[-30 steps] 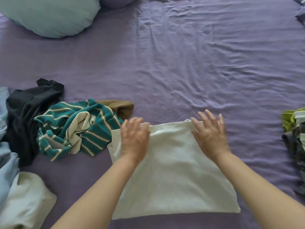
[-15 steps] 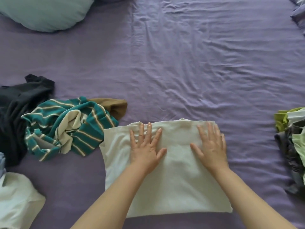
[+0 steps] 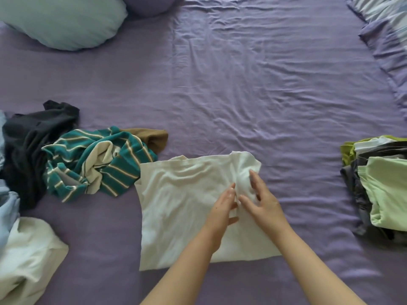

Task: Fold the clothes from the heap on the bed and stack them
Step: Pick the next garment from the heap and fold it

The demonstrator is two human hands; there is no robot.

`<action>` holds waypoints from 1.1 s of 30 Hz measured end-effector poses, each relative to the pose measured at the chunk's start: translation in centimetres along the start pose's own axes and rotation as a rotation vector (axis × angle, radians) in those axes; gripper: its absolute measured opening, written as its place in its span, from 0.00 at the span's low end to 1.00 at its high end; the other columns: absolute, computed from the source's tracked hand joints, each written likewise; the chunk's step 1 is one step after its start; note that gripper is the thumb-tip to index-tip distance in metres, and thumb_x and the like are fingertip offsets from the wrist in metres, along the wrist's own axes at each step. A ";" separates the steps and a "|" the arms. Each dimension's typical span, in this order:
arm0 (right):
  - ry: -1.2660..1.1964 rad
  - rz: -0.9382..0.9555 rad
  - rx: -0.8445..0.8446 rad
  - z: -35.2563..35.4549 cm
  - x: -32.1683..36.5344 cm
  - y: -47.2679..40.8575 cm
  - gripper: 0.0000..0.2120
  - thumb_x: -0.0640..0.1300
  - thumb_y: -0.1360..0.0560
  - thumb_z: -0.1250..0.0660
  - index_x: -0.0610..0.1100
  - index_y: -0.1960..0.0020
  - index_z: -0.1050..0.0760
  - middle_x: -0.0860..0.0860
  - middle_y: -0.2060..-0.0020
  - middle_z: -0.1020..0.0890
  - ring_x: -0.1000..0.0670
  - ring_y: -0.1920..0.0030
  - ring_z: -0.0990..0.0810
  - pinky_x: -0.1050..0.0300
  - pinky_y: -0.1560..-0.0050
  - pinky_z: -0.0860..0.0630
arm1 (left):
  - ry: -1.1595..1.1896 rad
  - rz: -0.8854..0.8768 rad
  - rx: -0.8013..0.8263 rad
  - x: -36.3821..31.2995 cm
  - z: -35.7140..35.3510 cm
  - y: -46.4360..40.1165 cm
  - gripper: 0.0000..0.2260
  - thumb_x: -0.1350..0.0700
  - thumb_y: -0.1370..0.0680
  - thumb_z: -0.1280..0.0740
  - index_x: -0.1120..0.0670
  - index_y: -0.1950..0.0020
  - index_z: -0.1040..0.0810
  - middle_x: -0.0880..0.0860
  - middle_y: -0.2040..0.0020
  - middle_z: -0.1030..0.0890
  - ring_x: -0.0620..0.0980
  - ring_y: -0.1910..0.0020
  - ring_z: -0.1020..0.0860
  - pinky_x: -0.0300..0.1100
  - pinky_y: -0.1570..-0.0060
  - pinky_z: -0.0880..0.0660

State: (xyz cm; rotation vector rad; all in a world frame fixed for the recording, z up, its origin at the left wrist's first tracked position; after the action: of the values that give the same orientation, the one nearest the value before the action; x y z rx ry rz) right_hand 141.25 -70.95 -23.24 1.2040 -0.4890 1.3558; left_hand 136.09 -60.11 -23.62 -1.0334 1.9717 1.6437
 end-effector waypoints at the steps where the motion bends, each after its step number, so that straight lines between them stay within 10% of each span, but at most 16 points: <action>1: -0.043 0.015 0.052 -1.1 1.1 0.4 0.34 0.38 0.25 0.32 0.65 0.31 0.44 0.70 0.35 0.35 0.69 0.37 0.33 0.78 0.42 0.37 | 0.037 -0.004 0.011 -0.5 0.5 0.6 0.14 0.42 0.19 0.45 0.37 0.35 0.28 0.37 0.43 0.21 0.40 0.43 0.22 0.40 0.46 0.23; 5: -0.182 0.020 0.265 -6.7 4.5 1.7 0.35 0.38 0.24 0.35 0.68 0.30 0.44 0.74 0.37 0.35 0.75 0.39 0.34 0.77 0.47 0.32 | 0.192 -0.036 0.021 -2.0 4.4 3.0 0.19 0.32 0.27 0.45 0.33 0.43 0.21 0.40 0.42 0.19 0.43 0.42 0.21 0.45 0.45 0.24; 8: -0.230 0.016 0.355 -11.5 6.5 2.1 0.37 0.37 0.26 0.34 0.65 0.29 0.46 0.74 0.39 0.36 0.74 0.42 0.31 0.75 0.49 0.30 | 0.312 -0.098 -0.071 -2.1 9.3 4.2 0.27 0.32 0.27 0.45 0.40 0.31 0.30 0.44 0.35 0.23 0.45 0.39 0.22 0.42 0.45 0.24; 13: -0.210 0.020 0.465 -19.0 8.4 2.6 0.36 0.33 0.24 0.37 0.55 0.24 0.49 0.60 0.33 0.35 0.57 0.34 0.30 0.58 0.34 0.30 | 0.381 -0.086 -0.172 -0.9 16.1 5.1 0.29 0.33 0.23 0.50 0.47 0.27 0.33 0.49 0.33 0.24 0.48 0.37 0.23 0.44 0.40 0.26; 20: -0.297 -0.111 0.594 -22.1 6.5 3.0 0.33 0.32 0.23 0.46 0.62 0.27 0.47 0.63 0.33 0.29 0.73 0.38 0.34 0.78 0.48 0.33 | 0.269 -0.018 -0.310 2.1 21.2 5.3 0.28 0.35 0.21 0.50 0.52 0.38 0.21 0.54 0.44 0.17 0.52 0.44 0.19 0.45 0.49 0.22; 25: -0.132 -0.049 0.272 -18.3 5.7 1.5 0.28 0.29 0.25 0.44 0.51 0.29 0.37 0.54 0.37 0.26 0.55 0.33 0.31 0.63 0.36 0.34 | -0.166 -0.018 -0.530 2.0 23.0 5.1 0.21 0.44 0.23 0.34 0.54 0.35 0.26 0.53 0.38 0.22 0.52 0.41 0.23 0.54 0.39 0.26; 29: 0.218 -0.041 -0.087 -13.5 3.1 0.9 0.25 0.34 0.27 0.35 0.40 0.30 0.33 0.45 0.31 0.31 0.45 0.29 0.36 0.51 0.29 0.41 | -0.128 0.077 -0.551 2.2 22.2 4.4 0.31 0.48 0.27 0.27 0.55 0.30 0.35 0.53 0.39 0.25 0.53 0.43 0.24 0.50 0.43 0.25; 33: 0.092 -0.328 -0.082 -12.8 -0.6 1.6 0.29 0.44 0.27 0.30 0.39 0.30 0.35 0.43 0.35 0.29 0.44 0.37 0.28 0.47 0.36 0.31 | 0.101 0.193 -0.524 3.0 20.9 4.0 0.24 0.49 0.30 0.24 0.58 0.40 0.28 0.54 0.48 0.19 0.53 0.53 0.19 0.45 0.58 0.22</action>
State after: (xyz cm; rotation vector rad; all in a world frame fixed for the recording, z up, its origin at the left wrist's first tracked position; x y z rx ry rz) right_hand 135.09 -60.63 -28.00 1.0951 -0.2649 1.0931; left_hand 127.75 -40.88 -28.17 -1.1443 1.7836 2.3372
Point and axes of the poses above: each hand's wrist, its own y-axis away from the middle knuckle, its own z-axis out of the back of the hand, x = y × z, the point moved 7 cm from there along -y, towards the middle knuckle
